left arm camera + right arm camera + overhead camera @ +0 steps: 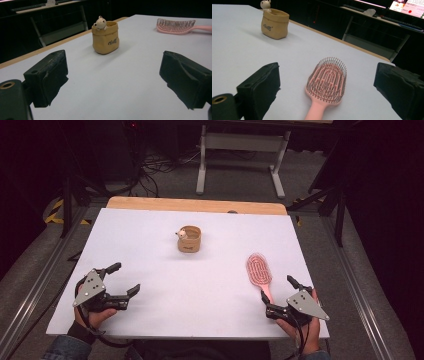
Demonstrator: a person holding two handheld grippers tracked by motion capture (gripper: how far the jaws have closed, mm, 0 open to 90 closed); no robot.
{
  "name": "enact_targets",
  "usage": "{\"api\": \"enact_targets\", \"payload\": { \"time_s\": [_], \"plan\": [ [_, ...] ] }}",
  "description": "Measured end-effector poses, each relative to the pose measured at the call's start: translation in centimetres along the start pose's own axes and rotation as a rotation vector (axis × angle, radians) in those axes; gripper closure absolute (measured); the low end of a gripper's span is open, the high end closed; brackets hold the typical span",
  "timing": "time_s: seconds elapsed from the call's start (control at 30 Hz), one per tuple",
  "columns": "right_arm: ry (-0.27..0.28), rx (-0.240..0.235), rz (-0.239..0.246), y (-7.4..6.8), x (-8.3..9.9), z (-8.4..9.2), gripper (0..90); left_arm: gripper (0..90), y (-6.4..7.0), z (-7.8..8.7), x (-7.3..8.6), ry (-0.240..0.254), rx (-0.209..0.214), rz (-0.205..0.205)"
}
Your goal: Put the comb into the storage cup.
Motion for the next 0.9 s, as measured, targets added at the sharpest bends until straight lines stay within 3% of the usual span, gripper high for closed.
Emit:
{"api": "enact_targets", "payload": {
  "time_s": [0.2, 0.33, 0.47, 0.57, 0.6, 0.63, 0.8, 0.83, 0.9],
  "plan": [
    [-0.009, 0.002, -0.012, 0.3, 0.2, 0.0, 7.8, 9.1, -0.1, -0.3, 0.4, -0.013, 0.001, 0.019],
    [-0.017, 0.000, -0.018, 0.5, 0.3, -0.1, 10.4, 9.1, 0.2, -0.1, 0.3, -0.016, -0.001, -0.004],
    [-0.047, -0.039, -0.053, 0.8, 0.1, -0.3, 16.7, 9.1, 0.3, -0.2, 0.3, -0.025, -0.012, -0.018],
    [-0.095, -0.060, -0.050, 0.8, -0.1, -0.7, 32.5, 9.2, 0.3, -0.4, 0.5, -0.036, -0.014, -0.016],
    [-0.095, -0.060, -0.050, 0.8, -0.1, -0.7, 32.5, 9.2, 0.3, -0.4, 0.5, -0.036, -0.014, -0.016],
    [-0.106, -0.096, -0.038, 0.5, -0.3, -0.8, 44.5, 9.2, 0.3, -0.4, 0.6, -0.040, -0.018, -0.018],
    [-0.146, -0.168, -0.004, -0.4, -0.3, -1.1, 67.5, 9.5, 0.3, -0.2, 0.8, -0.050, -0.022, -0.020],
    [-0.153, -0.187, 0.004, -0.6, -0.3, -1.3, 75.6, 9.5, 0.3, -0.2, 0.8, -0.049, -0.022, -0.022],
    [-0.160, -0.201, 0.007, -0.7, -0.3, -1.4, 79.8, 9.6, 0.3, -0.1, 0.8, -0.047, -0.022, -0.021]
  ]
}}
Point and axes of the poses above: each handheld gripper's, and its own axes: z roughly backward along the jaws, x roughly out of its underside, y roughly to its right, the point moved 5 cm from there along -z, roughly forward along the jaws, and after that the axes turned 11 degrees about x, right-handed, at the moved point
